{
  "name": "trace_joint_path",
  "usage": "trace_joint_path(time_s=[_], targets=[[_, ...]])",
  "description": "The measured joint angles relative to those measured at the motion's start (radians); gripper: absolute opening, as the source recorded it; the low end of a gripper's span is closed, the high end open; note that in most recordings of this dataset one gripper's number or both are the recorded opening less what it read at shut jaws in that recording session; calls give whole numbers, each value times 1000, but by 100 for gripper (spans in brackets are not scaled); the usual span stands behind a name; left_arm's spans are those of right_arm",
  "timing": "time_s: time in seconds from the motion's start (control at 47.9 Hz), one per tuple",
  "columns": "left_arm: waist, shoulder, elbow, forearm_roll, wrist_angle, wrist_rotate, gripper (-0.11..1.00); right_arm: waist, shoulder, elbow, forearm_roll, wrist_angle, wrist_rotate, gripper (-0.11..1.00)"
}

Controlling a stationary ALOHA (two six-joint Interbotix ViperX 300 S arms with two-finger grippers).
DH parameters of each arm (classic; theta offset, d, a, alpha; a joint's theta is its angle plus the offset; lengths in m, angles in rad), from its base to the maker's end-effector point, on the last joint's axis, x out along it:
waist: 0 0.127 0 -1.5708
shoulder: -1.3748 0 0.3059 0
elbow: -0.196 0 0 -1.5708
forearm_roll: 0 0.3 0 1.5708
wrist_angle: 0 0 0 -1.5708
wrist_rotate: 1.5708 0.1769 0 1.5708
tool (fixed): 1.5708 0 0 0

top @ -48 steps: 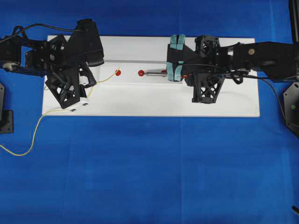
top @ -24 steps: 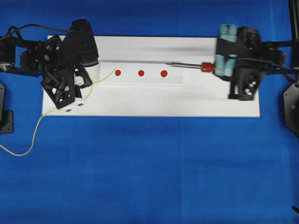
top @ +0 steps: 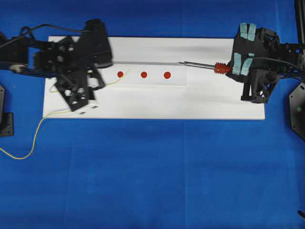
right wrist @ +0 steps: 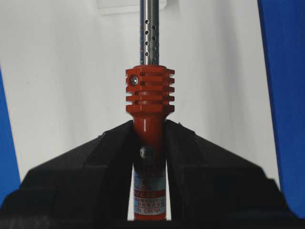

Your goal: Touch the tip of the soldering iron to the tip of the solder at the mark.

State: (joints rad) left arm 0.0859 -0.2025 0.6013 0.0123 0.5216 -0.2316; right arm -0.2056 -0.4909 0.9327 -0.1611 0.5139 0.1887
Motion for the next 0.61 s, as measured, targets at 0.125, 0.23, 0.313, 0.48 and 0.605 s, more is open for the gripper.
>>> trace_joint_path(time_s=[0.125,0.23,0.313,0.48,0.605], targets=[[-6,94,-89,0,3,8,2,0,5,-2,0,0,0,6],[-6,178,-160,0,3,12,2,0,9,-2,-2,0,0,6],[-5,242,-207,0,3,15,2,0,17,0,0,-2,0,6],[-6,348,-276,0,5,15,2,2,28,0,-2,-3,0,6],[-6,387,-296,0,5,12,2,0,34,5,0,-9,0,6]])
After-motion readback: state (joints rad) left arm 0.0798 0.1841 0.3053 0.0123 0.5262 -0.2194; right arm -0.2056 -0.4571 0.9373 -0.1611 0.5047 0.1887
